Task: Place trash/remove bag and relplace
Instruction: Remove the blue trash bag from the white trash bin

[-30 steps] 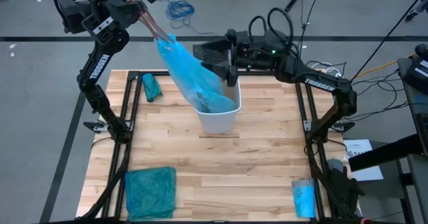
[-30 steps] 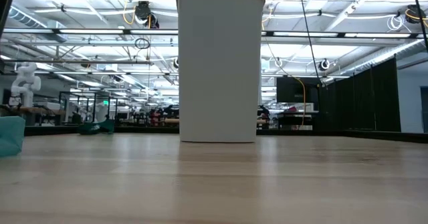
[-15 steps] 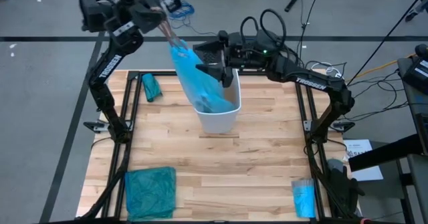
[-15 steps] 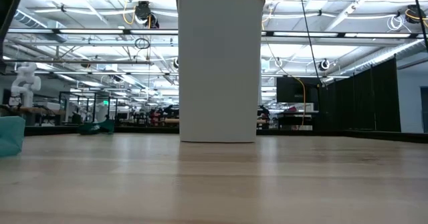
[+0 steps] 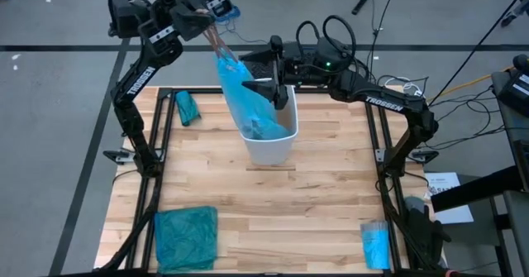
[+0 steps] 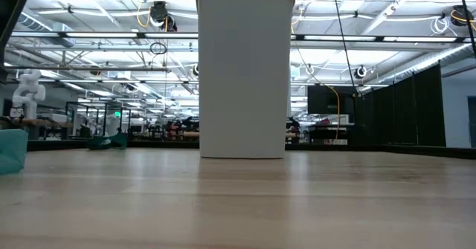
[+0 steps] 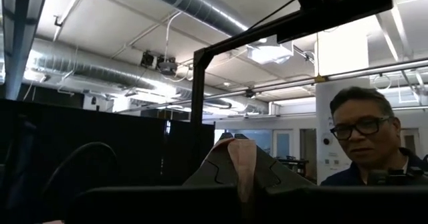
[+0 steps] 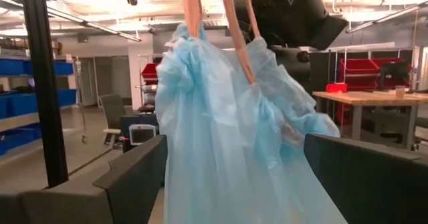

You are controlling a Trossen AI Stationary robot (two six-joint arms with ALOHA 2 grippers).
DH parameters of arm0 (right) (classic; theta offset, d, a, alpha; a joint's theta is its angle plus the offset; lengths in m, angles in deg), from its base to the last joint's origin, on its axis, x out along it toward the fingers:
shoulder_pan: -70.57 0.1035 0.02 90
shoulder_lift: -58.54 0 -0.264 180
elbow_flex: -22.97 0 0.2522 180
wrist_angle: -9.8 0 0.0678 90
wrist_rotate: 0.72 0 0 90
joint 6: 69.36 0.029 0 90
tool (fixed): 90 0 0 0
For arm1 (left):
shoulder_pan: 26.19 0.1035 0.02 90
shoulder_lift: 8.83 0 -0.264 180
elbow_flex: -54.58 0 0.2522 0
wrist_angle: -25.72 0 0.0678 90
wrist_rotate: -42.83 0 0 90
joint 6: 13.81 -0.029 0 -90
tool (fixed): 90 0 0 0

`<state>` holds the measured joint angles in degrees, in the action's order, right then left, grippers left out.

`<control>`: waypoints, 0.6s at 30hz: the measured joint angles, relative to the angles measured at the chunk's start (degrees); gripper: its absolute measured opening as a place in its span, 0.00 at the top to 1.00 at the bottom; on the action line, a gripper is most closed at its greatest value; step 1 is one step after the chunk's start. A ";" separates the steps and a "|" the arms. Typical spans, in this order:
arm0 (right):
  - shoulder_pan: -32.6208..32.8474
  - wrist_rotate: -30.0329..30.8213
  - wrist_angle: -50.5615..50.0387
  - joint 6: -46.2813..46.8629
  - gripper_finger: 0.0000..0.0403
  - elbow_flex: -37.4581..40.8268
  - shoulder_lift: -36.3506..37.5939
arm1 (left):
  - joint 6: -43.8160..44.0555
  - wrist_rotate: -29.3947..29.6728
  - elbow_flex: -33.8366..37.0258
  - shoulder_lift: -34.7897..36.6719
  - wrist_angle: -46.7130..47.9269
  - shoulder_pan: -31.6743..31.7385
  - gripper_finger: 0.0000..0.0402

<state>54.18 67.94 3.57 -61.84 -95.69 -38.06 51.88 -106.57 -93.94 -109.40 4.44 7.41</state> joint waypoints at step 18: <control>-0.13 -3.04 -2.16 5.53 0.14 0.00 -2.03 | 0.69 -0.02 0.02 -4.54 -0.01 -3.42 1.00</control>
<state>54.05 64.90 1.42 -56.31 -95.69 -40.09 52.57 -106.59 -93.92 -113.95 4.43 3.99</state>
